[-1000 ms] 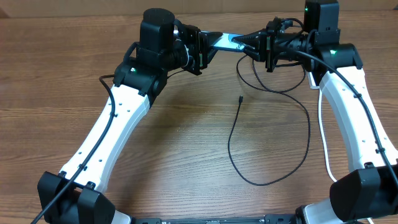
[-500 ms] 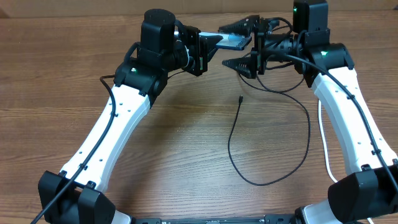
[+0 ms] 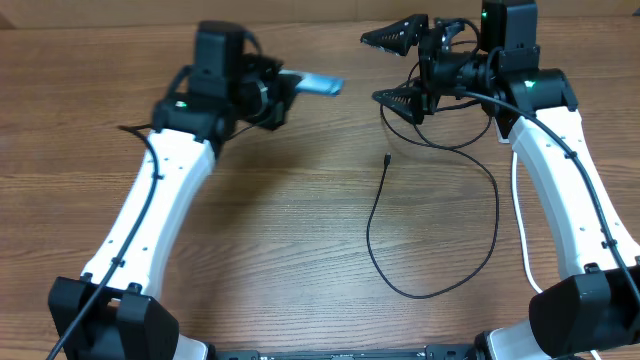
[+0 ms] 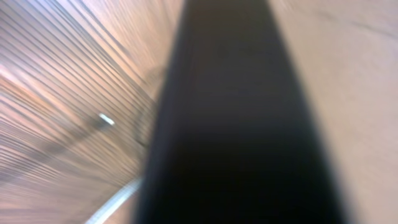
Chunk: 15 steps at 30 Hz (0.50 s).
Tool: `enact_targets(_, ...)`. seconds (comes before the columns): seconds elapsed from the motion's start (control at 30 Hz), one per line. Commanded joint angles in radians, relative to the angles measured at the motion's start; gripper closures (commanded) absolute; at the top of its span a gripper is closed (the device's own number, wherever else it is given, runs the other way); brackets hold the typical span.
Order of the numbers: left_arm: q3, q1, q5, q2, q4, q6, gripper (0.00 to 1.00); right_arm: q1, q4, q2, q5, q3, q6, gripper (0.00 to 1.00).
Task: Plug charger to phone and switch on socket
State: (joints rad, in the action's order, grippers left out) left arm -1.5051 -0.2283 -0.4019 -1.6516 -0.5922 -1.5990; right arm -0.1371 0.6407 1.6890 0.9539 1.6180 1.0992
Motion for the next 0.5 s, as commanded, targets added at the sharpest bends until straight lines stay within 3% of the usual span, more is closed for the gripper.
enact_targets(0.0,-0.002,0.06,0.031,0.004,-0.082,0.391,0.96,0.008,0.046,-0.011,-0.171,0.03,-0.314,0.0)
enact_targets(0.1,-0.002,0.09,0.031,0.004,-0.172,0.584,0.95,0.007,0.173,-0.01,-0.389,0.028,-0.476,0.0)
enact_targets(0.27,-0.002,0.095,-0.003,0.004,-0.26,1.001,0.96,0.007,0.4,0.01,-0.806,0.021,-0.487,0.0)
enact_targets(0.47,-0.002,0.09,-0.019,0.004,-0.357,1.298,0.96,0.008,0.48,0.061,-0.931,-0.005,-0.488,0.0)
